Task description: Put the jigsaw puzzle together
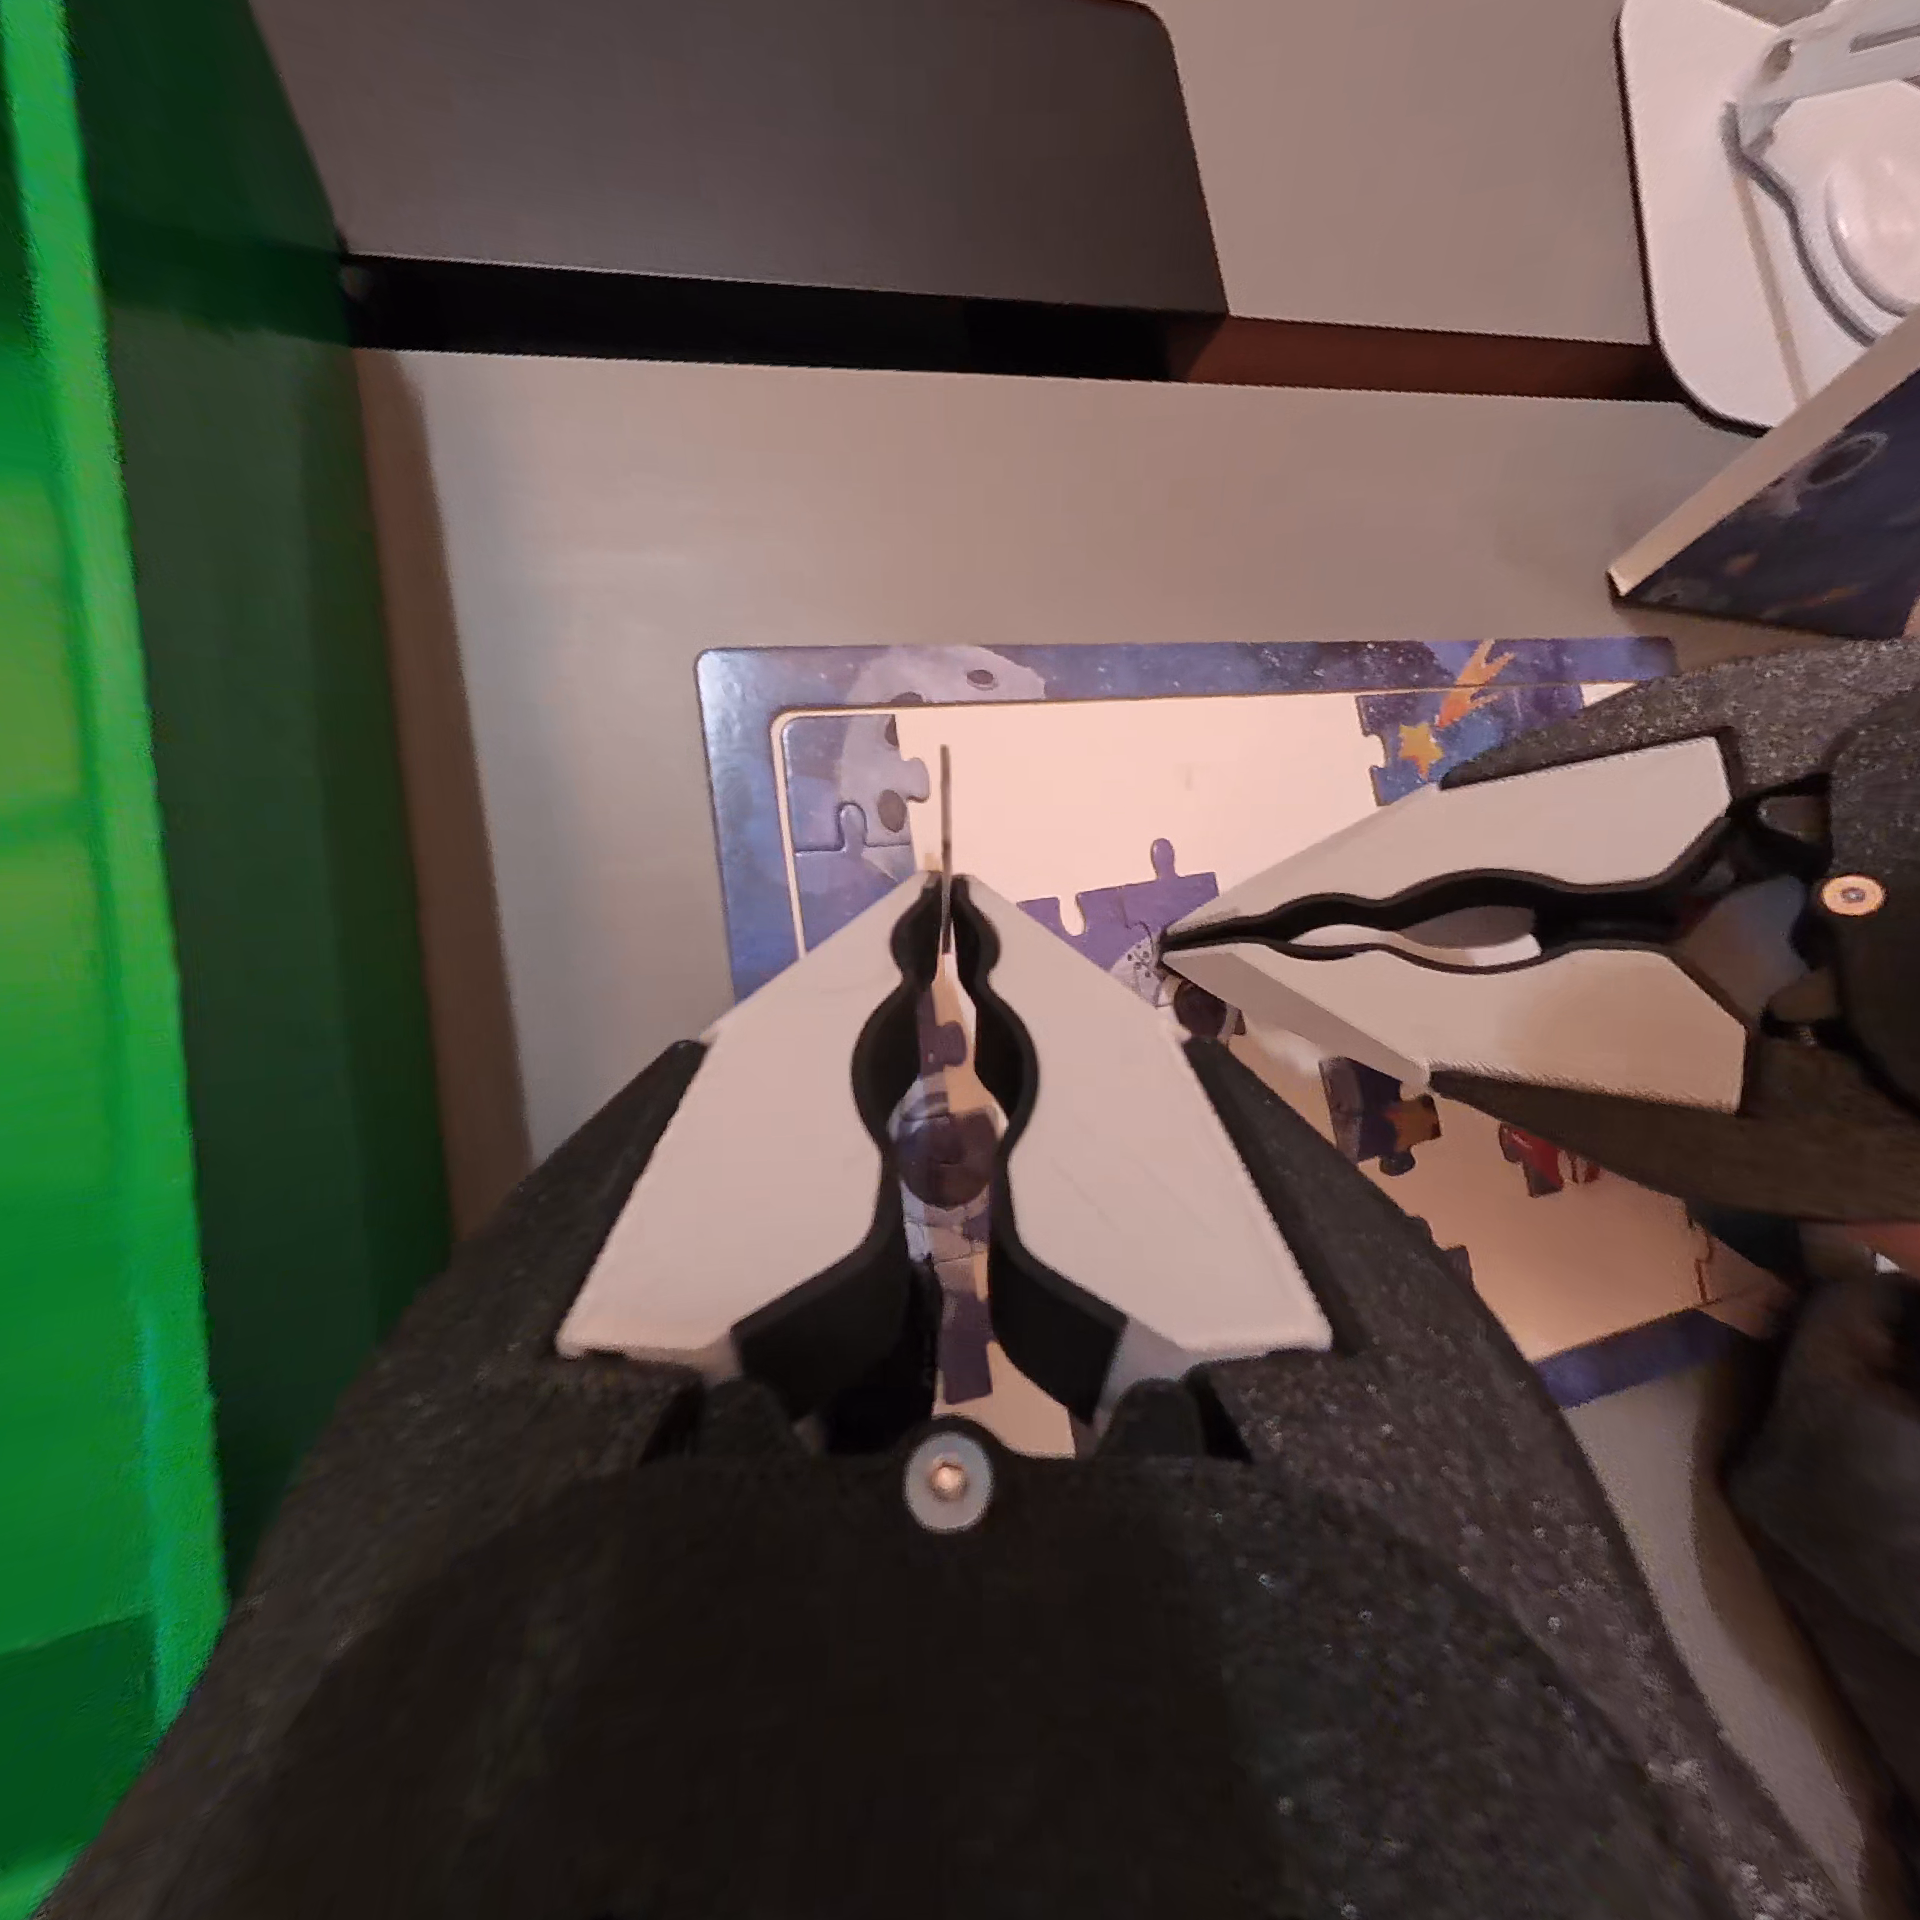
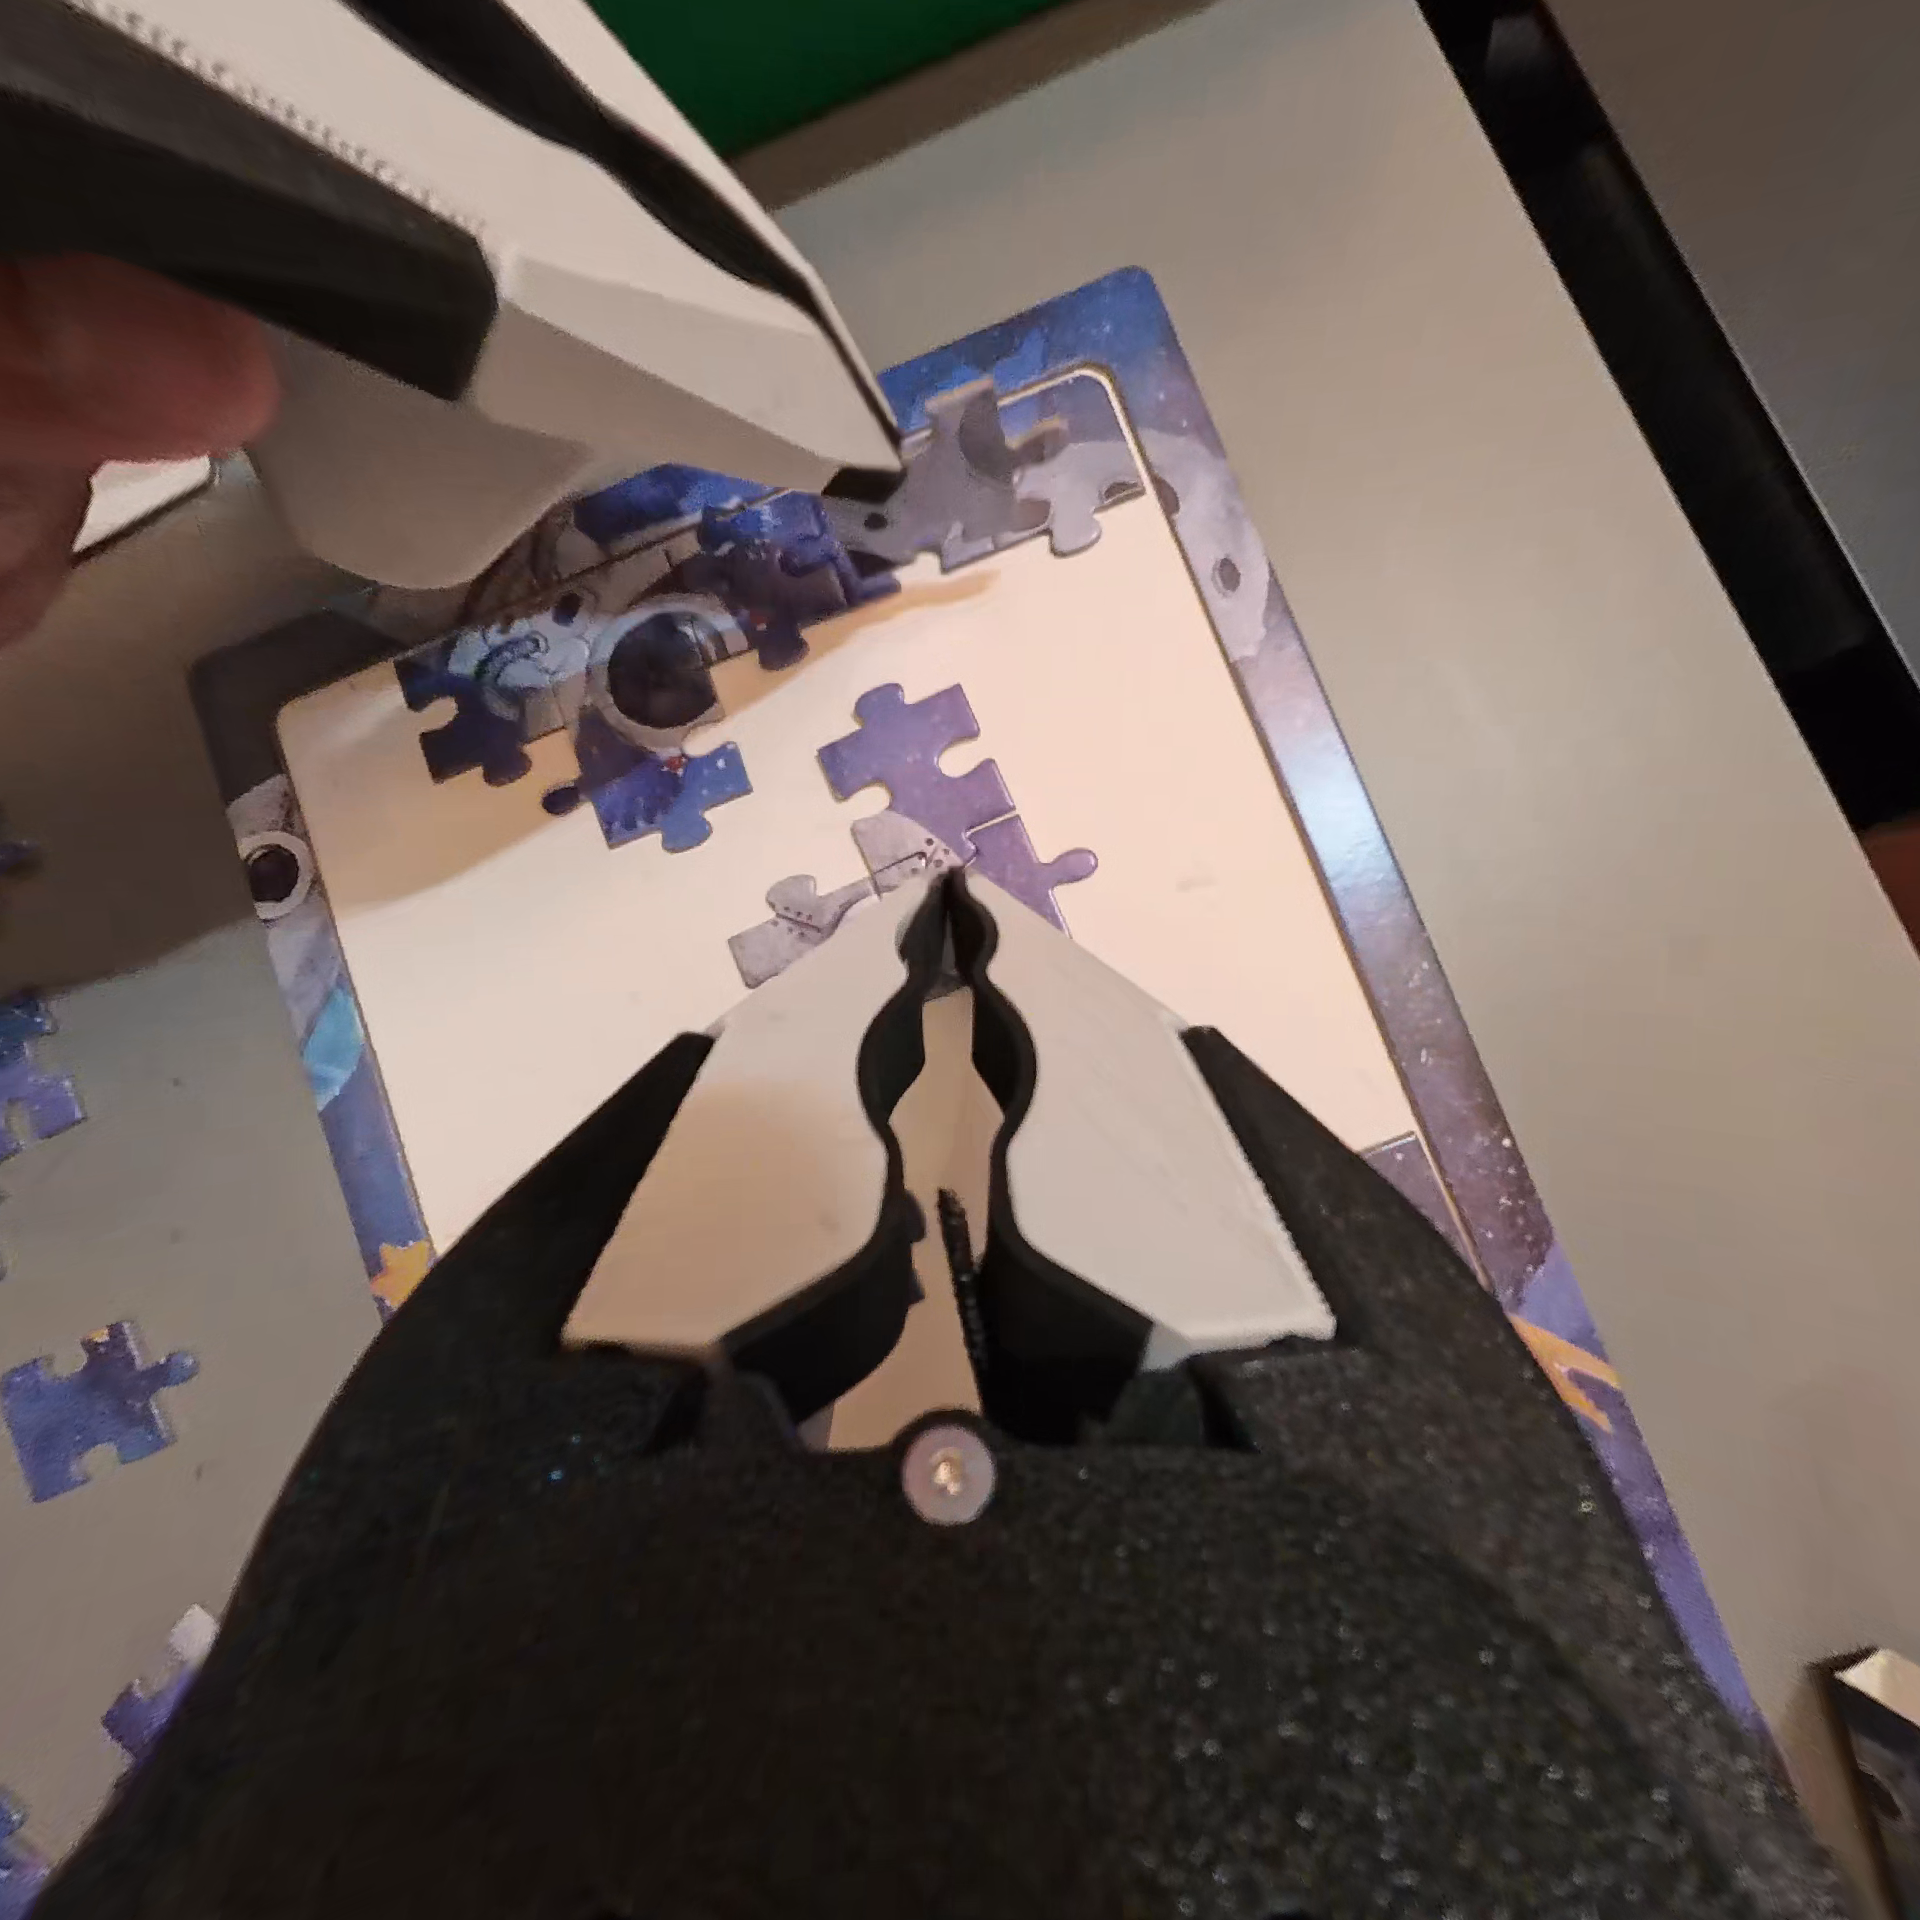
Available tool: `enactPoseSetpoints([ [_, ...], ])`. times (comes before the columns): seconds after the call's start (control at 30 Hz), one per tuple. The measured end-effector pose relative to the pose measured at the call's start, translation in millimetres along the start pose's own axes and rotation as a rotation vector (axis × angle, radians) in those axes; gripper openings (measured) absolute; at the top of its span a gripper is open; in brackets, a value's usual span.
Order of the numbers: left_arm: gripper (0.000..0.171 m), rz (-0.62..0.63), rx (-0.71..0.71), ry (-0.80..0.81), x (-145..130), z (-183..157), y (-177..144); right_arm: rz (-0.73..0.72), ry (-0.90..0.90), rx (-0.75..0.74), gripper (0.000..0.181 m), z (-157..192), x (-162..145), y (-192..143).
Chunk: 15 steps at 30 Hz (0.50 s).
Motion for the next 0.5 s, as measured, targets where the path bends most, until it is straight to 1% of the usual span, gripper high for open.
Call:
enactPoseSetpoints([
  [0.13, 0.001, 0.021, 0.06, 0.013, -3.9, 9.6, 4.0, 0.057, 0.007, -0.001, 0.0, 2.9, -2.7, -3.9],
  [0.33, 0.001, 0.028, 0.037, -0.017, -4.9, 11.8, 5.0, 0.154, -0.017, -0.029, 0.0, 8.0, -7.7, -10.6],
  [0.5, 0.002, 0.027, 0.048, -0.013, -4.9, 12.7, 5.3, 0.211, 0.02, 0.016, 0.0, 11.6, -18.0, -19.3],
])
Point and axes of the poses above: each gripper's, where its closed fingertips meet, y out along the fingers, x out of its top, z = x × y across the jaws, the point moved 5 cm from there along -y, back along the fingers, and after that the axes turned 9 degrees about -y, right-handed, at the moved point
